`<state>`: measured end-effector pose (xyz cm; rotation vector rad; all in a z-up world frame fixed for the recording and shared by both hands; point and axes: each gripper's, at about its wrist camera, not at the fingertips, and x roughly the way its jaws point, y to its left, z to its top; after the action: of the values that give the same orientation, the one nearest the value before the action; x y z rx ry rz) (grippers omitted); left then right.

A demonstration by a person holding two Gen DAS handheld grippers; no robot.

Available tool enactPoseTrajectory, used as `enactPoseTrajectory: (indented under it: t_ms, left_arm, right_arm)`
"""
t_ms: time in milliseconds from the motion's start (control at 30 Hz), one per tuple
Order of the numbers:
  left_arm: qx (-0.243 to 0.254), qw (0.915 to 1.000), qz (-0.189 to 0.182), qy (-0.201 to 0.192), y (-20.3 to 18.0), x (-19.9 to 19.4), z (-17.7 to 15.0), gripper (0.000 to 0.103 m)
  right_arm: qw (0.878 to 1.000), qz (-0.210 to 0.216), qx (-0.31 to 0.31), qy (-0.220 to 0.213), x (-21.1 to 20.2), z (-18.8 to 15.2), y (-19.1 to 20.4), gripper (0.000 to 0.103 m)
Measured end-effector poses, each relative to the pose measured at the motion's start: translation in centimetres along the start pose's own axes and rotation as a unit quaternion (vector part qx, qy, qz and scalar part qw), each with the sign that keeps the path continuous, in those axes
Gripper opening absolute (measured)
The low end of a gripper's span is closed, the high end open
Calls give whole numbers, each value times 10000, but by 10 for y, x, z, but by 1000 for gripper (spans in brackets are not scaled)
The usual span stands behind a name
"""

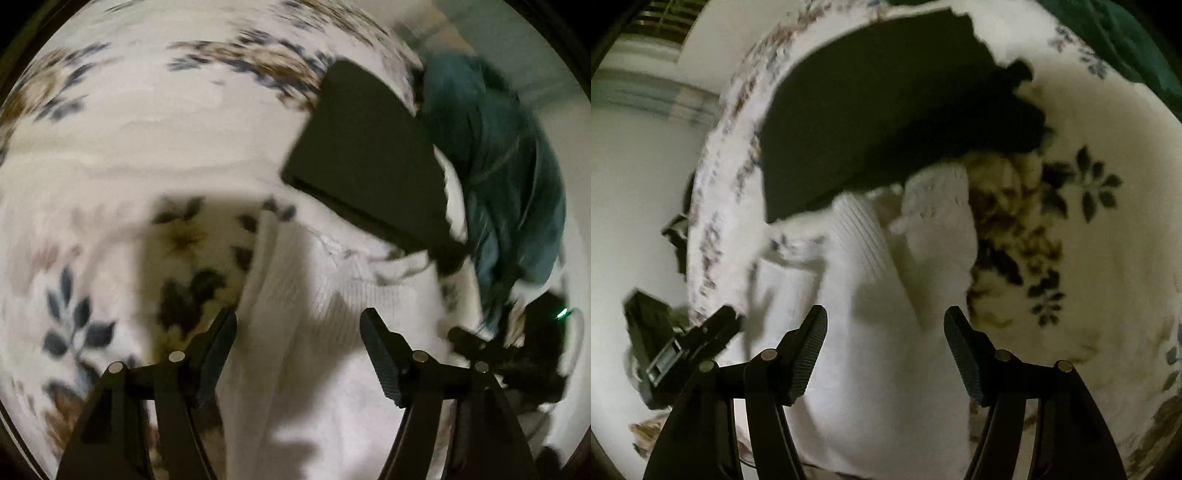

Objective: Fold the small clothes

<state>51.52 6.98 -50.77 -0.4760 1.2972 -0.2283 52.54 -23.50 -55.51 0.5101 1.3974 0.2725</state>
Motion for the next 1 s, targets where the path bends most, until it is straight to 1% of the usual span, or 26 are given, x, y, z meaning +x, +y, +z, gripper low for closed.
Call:
enactPoseTrajectory:
  t_ms: [33, 67, 100, 133, 167, 200, 233, 300, 333, 367, 433, 467, 533, 600, 633, 667, 733, 767, 800, 833, 867, 933, 967, 1000]
  left_arm:
    - [231, 9997, 112, -36, -6, 4, -1, 59]
    - [544, 9977, 385, -92, -14, 8, -2, 27]
    - [794, 9951, 572, -114, -20, 10, -4, 6]
    - [867, 9944, 582, -186, -21, 10, -4, 6]
    - [830, 9944, 584, -290, -19, 7, -4, 6]
    - [700, 9952, 547, -405, -13, 0, -4, 6]
    - [485, 9969, 423, -463, -5, -6, -1, 6]
    - [106, 9984, 274, -493, 12, -11, 5, 6]
    - [-95, 9984, 240, -493, 24, -11, 9, 6]
    - [-221, 9983, 245, -472, 30, -10, 10, 6]
    - [-500, 9982, 29, -326, 42, -3, 15, 6]
    - [-491, 9984, 36, -287, 40, -1, 18, 6]
    - [-316, 9990, 106, -285, 32, -1, 20, 6]
    - [-321, 9992, -24, -245, 28, 1, 24, 7]
    - [-340, 9992, -124, -168, 28, 3, 27, 8]
    - [-381, 9991, -191, -78, 29, 3, 27, 11]
    - [-531, 9978, -367, 158, 34, -4, 22, 21]
    - [-569, 9972, -464, 172, 37, -14, 14, 23]
    - [-572, 9967, -564, 152, 40, -26, 2, 23]
    - [-589, 9964, -604, 130, 43, -37, -12, 24]
    - [-624, 9960, -623, 139, 45, -46, -26, 24]
    - [-746, 9939, -760, 273, 50, -58, -62, 29]
    - [-810, 9929, -795, 348, 51, -60, -74, 45]
    - [-896, 9912, -862, 461, 52, -56, -91, 55]
  right_arm:
    - [9999, -33, -85, -78, 1, 0, 4, 55]
    - [9997, -4, -180, -145, 2, 0, 7, 43]
    - [9993, -69, -303, -200, 3, 0, 11, 13]
    - [9983, -294, -436, -260, 2, -1, 15, 7]
    - [9972, -409, -506, -381, -2, -1, 17, 7]
    - [9961, -530, -468, -530, -8, -1, 16, 6]
    - [9954, -598, -362, -659, -17, -1, 14, 6]
    - [9937, -678, -131, -883, -36, -2, 5, 5]
    - [9924, -754, -65, -966, -42, -2, 2, 2]
    - [9900, -905, 41, -1085, -48, -2, -5, 2]
    - [9917, -792, 289, -971, -46, 2, -19, 2]
    - [9921, -792, 392, -888, -41, 5, -24, 2]
    - [9914, -947, 304, -850, -35, 8, -23, 2]
    - [9911, -976, 250, -872, -32, 11, -20, 2]
    - [9921, -893, 268, -838, -30, 12, -20, 3]
    - [9949, -661, 359, -669, -28, 14, -22, 4]
    - [9972, -380, 557, -326, -26, 10, -26, 11]
    - [9979, -208, 575, -218, -31, 4, -29, 23]
    - [9982, -107, 555, -183, -37, -4, -29, 39]
    - [9984, -52, 536, -151, -45, -19, -31, 44]
    - [9986, -12, 524, -82, -49, -30, -33, 48]
    - [9985, 49, 482, 265, -52, -66, -42, 48]
    - [9978, 17, 504, 432, -49, -82, -48, 48]
    - [9969, 8, 551, 555, -45, -94, -53, 48]
